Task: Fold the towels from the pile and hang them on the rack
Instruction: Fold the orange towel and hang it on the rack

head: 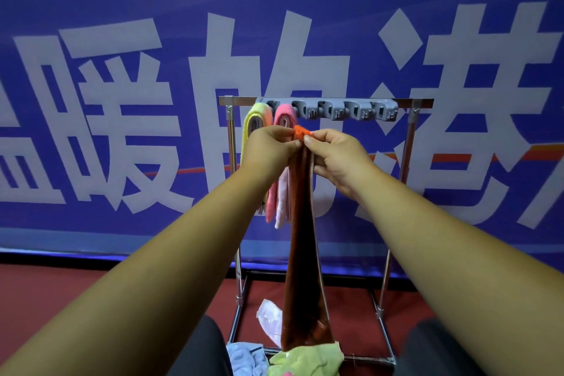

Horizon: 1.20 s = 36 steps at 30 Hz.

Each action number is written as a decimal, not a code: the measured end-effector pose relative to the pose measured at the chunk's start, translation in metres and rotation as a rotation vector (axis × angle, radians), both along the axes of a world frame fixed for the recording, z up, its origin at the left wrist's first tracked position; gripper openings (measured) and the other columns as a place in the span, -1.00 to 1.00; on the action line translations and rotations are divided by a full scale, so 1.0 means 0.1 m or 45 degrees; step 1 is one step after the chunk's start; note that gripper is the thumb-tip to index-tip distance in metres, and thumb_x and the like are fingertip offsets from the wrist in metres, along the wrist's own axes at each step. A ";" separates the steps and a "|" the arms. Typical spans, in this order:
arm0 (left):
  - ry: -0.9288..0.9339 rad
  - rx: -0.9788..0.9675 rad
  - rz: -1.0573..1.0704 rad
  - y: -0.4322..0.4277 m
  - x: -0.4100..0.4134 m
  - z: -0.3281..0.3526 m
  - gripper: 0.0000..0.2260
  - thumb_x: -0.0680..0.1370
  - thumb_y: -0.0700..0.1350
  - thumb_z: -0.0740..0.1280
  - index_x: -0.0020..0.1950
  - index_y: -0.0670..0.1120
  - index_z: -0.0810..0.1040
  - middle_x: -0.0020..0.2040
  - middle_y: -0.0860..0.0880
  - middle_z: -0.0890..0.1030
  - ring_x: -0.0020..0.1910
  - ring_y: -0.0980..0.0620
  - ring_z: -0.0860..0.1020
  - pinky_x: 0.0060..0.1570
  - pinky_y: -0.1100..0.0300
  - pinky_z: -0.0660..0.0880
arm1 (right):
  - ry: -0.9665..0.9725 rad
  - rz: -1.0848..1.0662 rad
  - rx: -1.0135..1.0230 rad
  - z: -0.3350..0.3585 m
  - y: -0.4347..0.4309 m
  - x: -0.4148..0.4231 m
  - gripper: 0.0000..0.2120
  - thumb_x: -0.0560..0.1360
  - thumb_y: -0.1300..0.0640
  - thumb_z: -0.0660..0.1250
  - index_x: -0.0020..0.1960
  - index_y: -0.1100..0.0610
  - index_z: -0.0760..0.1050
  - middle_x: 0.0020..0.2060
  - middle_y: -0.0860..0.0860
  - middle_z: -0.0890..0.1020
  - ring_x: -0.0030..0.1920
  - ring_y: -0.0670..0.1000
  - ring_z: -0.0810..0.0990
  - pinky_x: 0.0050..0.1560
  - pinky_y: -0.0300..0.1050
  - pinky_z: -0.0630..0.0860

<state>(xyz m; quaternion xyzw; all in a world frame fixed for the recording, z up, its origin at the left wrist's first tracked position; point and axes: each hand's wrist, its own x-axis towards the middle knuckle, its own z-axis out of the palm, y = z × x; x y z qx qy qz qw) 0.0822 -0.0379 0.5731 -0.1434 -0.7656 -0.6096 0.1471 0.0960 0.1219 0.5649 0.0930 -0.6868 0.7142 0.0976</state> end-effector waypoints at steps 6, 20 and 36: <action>0.005 -0.130 0.149 -0.06 -0.03 0.06 -0.67 0.52 0.10 0.57 0.15 -0.09 0.69 -0.05 0.01 0.74 -0.05 0.07 0.71 -0.05 0.13 0.67 | -0.060 0.145 -0.118 0.04 -0.07 0.03 -0.70 0.59 -0.05 0.47 0.21 0.12 0.68 0.01 0.14 0.53 0.05 0.13 0.49 0.42 0.32 0.54; -0.322 -0.125 -0.304 -0.35 0.07 -0.16 -0.60 0.48 0.09 0.61 0.23 -0.05 0.68 0.08 0.01 0.78 0.08 0.02 0.75 0.29 -0.07 0.61 | -0.054 -0.036 -0.344 0.25 -0.22 -0.04 -0.69 0.77 0.09 0.21 0.31 0.28 0.59 0.13 0.23 0.75 0.18 0.20 0.74 0.33 0.27 0.62; -0.326 0.395 -0.393 -0.23 -0.13 -0.04 -0.75 0.65 -0.12 0.43 0.32 -0.11 0.62 0.18 -0.16 0.74 0.18 -0.17 0.72 0.29 -0.18 0.61 | -0.357 0.292 0.135 -0.45 0.06 0.03 -0.25 0.46 -0.39 0.44 0.38 0.18 0.62 0.17 0.14 0.76 0.20 0.16 0.75 0.34 0.19 0.60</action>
